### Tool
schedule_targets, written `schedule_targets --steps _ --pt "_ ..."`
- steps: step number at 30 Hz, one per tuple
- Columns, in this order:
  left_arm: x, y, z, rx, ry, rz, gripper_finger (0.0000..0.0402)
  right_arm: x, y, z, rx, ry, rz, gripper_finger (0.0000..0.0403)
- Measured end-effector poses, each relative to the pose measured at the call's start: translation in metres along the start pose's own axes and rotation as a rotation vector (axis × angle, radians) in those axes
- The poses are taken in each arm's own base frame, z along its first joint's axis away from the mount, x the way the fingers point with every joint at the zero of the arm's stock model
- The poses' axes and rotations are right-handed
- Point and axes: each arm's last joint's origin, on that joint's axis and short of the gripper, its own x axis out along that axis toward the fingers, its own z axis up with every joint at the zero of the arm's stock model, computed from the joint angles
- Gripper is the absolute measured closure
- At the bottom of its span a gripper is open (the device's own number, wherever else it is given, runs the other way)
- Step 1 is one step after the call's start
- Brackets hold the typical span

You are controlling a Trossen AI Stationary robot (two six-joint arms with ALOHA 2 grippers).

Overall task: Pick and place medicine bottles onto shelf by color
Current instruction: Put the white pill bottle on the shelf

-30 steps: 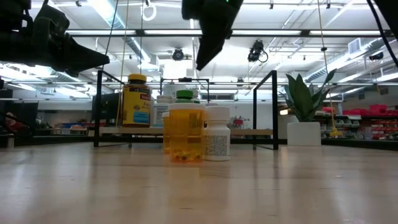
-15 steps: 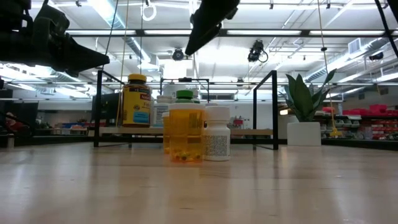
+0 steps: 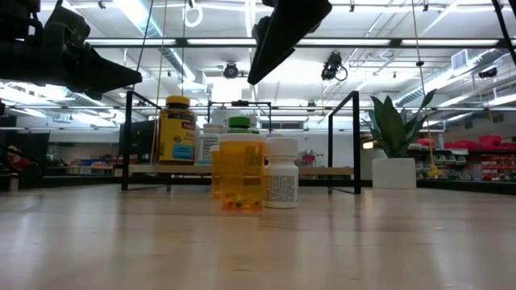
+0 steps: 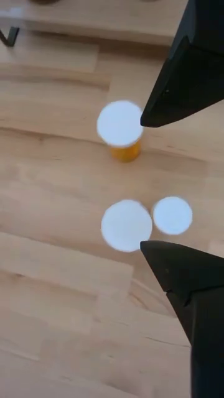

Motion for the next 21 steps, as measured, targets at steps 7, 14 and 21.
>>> schedule_targets --steps 7,14,21 --pt "0.000 0.000 0.000 0.000 0.000 0.000 0.0343 0.014 0.005 -0.010 -0.006 0.010 0.006 0.0080" --pt "0.000 0.000 0.000 0.000 -0.001 0.000 0.0349 0.029 0.007 -0.021 -0.007 0.015 0.008 0.0080" --pt "0.000 0.000 0.000 0.000 -0.001 0.000 0.0341 0.046 0.009 -0.037 -0.001 0.028 0.033 0.0080"
